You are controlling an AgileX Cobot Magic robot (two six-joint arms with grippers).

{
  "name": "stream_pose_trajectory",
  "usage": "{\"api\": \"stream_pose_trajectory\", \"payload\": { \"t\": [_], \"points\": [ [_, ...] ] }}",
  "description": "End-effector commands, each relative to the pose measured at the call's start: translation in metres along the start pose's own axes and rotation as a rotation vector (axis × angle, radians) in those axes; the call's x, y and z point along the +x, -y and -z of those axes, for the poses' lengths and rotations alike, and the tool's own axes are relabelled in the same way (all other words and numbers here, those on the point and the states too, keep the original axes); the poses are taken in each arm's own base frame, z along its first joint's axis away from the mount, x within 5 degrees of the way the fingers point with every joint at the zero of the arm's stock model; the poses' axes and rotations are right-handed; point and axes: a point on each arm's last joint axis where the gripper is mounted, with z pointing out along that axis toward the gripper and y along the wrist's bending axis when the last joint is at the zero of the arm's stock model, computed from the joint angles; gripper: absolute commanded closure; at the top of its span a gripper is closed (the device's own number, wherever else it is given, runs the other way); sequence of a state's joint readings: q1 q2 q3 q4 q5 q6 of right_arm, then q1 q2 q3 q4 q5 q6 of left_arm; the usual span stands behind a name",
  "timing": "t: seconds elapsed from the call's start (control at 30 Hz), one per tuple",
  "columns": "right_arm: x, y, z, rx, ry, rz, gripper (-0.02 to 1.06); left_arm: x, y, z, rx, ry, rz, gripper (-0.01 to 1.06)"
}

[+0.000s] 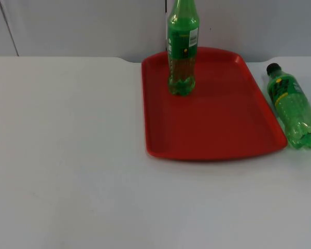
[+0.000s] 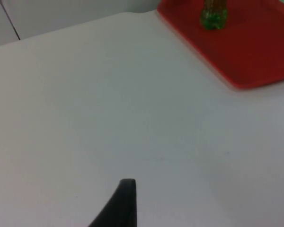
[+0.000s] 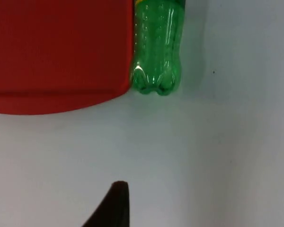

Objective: Place the bottle upright on the tray.

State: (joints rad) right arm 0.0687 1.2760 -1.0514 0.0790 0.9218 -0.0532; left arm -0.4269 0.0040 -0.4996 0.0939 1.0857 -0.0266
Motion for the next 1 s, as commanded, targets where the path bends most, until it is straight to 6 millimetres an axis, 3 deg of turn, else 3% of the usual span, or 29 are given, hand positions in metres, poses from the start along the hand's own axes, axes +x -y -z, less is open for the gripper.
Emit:
{"api": "stream_pose_trajectory", "payload": {
  "t": [0.0,0.3,0.33,0.47,0.53,0.63,0.67,0.8,0.97],
  "points": [
    [-0.017,0.000,-0.014,-0.005,-0.016,0.012,0.00,0.000,0.000,-0.001,0.001,0.010,0.002,0.00],
    [-0.085,0.004,-0.077,-0.011,-0.124,0.015,0.01,0.000,0.000,-0.001,0.001,0.010,0.002,0.00],
    [-0.085,0.004,-0.077,-0.011,-0.124,0.015,0.01,0.000,0.000,-0.001,0.001,0.010,0.002,0.00],
    [-0.122,0.001,-0.112,-0.073,-0.188,0.027,0.01,0.000,0.000,-0.001,0.001,0.010,0.002,0.00],
    [-0.130,0.000,-0.116,-0.086,-0.184,0.023,0.01,0.000,0.000,-0.001,0.001,0.010,0.002,0.00],
    [-0.147,-0.001,-0.141,-0.115,-0.199,0.012,0.01,0.000,0.000,-0.001,0.001,0.010,0.002,0.00],
    [-0.147,-0.001,-0.141,-0.115,-0.199,0.012,0.01,0.000,0.000,-0.001,0.001,0.010,0.002,0.00],
    [-0.159,0.001,-0.176,-0.117,-0.236,-0.010,0.01,0.000,0.000,-0.001,0.001,0.010,0.002,0.00],
    [-0.160,0.002,-0.212,-0.123,-0.269,-0.030,0.01,0.000,0.000,-0.001,0.001,0.010,0.002,0.00]
  ]
}}
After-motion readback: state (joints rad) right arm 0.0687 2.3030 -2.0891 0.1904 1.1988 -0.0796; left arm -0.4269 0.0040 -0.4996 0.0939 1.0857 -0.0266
